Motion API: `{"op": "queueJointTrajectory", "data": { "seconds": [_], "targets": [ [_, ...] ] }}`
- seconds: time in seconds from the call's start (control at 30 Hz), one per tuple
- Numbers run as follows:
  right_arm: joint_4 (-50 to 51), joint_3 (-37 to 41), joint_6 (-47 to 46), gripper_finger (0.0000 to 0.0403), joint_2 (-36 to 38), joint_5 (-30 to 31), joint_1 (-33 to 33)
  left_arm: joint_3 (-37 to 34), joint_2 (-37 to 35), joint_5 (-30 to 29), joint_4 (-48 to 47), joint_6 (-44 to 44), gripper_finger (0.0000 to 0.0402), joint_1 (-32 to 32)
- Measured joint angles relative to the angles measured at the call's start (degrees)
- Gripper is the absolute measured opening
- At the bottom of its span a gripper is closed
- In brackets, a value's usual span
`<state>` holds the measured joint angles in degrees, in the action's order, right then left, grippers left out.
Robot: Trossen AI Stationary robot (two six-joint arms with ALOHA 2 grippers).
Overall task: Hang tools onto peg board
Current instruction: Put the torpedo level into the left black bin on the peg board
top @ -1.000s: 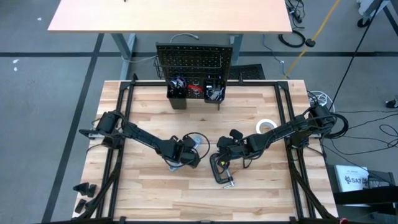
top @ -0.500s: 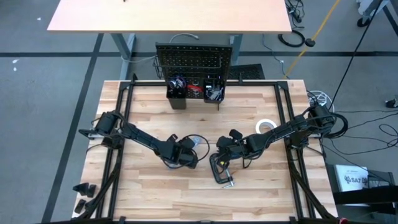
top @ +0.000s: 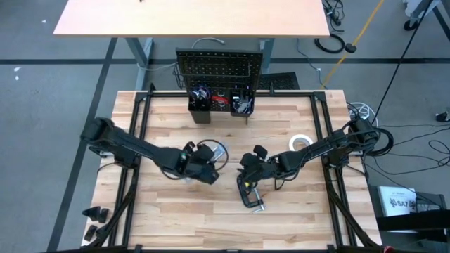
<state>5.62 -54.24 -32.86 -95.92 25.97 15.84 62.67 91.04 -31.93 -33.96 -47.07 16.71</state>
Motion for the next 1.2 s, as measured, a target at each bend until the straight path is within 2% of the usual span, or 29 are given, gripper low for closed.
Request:
{"op": "queueJointTrajectory", "data": {
  "seconds": [0.1, 0.17, 0.33, 0.5, 0.73, 1.2],
  "targets": [
    [-7.7, 0.0, 6.3, 0.0127, 0.0, 6.2, 0.6, 0.0, -6.0, 5.5, -0.2, 5.7, 0.0132, 0.3],
    [-13.9, 0.0, 11.3, 0.0123, 0.0, 8.3, 1.0, 0.0, -10.1, 9.2, -0.3, 7.9, 0.0132, 0.3],
    [-30.2, 0.0, 23.1, 0.0082, 0.0, 4.9, 2.3, 0.1, -19.9, 15.7, 0.8, 12.0, 0.0132, 0.3],
    [-37.8, 0.0, 29.7, 0.0009, 0.0, 4.1, 3.1, -0.3, -25.4, 17.0, 5.3, 14.4, 0.0132, 1.3],
    [-46.3, -0.1, 35.6, 0.0001, 0.0, 4.1, 3.1, -1.1, -24.3, 22.1, 11.6, 16.9, 0.0132, 1.9],
    [-45.3, -2.5, 39.8, 0.0, 0.0, 3.7, 4.1, -1.2, -18.7, 23.8, 12.5, 17.5, 0.0131, 1.9]
  ]
}}
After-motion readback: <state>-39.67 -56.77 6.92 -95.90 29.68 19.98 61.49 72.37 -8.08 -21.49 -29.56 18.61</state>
